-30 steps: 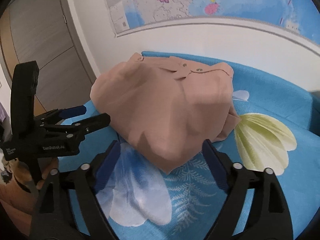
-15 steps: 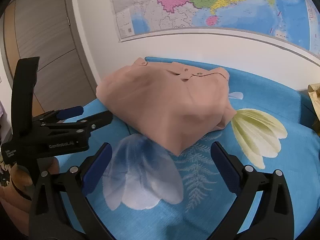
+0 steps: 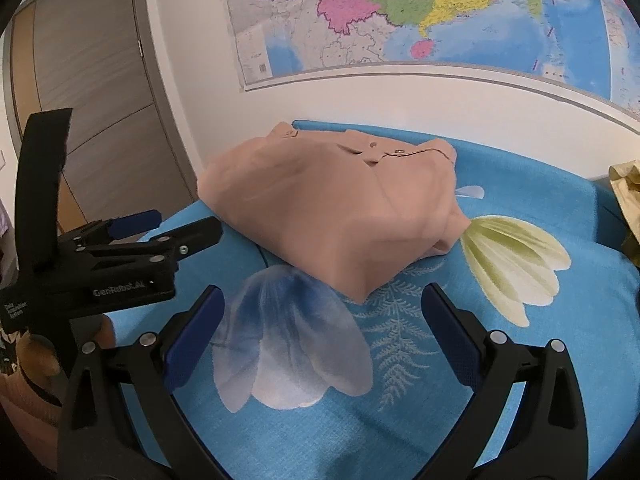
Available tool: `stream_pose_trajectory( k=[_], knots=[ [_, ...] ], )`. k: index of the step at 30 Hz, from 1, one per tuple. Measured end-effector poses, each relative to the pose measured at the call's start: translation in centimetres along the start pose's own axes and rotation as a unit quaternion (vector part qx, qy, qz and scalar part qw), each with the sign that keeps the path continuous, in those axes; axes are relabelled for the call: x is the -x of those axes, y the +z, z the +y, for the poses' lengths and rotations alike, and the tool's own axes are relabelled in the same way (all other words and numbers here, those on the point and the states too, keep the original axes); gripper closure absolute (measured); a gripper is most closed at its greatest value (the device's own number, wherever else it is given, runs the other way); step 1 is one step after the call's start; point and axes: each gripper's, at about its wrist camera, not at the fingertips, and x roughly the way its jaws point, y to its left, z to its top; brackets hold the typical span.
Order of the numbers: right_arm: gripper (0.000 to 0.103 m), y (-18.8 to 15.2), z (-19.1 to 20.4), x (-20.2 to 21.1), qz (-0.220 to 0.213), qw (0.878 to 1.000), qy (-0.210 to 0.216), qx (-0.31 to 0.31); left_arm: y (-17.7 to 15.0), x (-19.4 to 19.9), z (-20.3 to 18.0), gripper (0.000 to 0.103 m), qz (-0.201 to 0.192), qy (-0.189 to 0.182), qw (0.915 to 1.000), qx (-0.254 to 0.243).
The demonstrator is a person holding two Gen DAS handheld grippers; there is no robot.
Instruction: Fold large clothes
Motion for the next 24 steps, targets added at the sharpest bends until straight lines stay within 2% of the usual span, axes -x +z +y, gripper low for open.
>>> stream_pose_trajectory(
  k=[24],
  knots=[
    [0.006, -0.1, -0.8, 0.7, -0.002, 1.0, -0.001, -0.011, -0.7, -0.1, -0.6, 0.007, 0.008, 0.0, 1.0, -0.005]
  ],
)
